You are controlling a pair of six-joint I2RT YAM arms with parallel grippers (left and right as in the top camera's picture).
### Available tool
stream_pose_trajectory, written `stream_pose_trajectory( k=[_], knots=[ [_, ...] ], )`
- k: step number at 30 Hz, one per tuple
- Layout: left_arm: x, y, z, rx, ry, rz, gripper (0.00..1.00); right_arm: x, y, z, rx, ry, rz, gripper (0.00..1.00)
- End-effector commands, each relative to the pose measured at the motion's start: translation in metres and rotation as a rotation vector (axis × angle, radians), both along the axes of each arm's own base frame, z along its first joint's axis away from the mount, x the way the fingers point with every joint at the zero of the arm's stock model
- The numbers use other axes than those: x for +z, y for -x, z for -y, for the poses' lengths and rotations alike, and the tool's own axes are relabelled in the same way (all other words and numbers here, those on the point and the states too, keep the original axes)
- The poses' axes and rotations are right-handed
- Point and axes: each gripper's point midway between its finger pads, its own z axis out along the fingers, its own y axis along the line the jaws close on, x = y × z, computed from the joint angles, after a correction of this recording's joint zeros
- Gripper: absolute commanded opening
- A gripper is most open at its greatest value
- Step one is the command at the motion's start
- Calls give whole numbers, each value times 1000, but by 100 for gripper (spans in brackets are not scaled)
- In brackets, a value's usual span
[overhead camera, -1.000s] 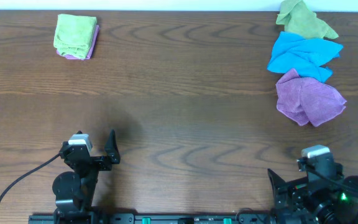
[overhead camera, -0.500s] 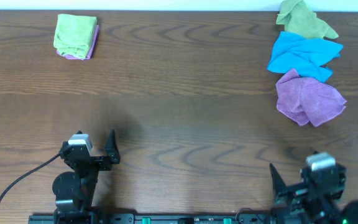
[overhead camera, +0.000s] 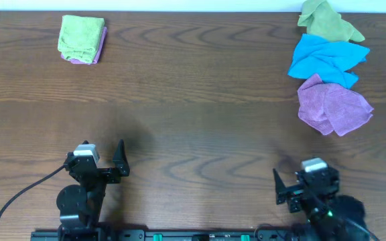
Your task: Fold the cloth
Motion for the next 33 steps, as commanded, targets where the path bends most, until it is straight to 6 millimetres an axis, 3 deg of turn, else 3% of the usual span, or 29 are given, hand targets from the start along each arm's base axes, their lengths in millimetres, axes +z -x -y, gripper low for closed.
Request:
stream_pose_trajectory(
  k=[1, 4, 8, 33],
  knots=[
    [-12, 0, -1, 3, 5, -24, 95, -31, 0, -2, 14, 10, -64, 99],
    [-12, 0, -1, 3, 5, -24, 95, -69, 5, -3, 22, 19, -172, 99],
    [-12, 0, -1, 3, 5, -24, 95, -84, 3, -5, 31, 21, -192, 99],
    [-12, 0, -1, 3, 5, -24, 96, -84, -1, -5, 31, 20, -173, 99]
  ],
)
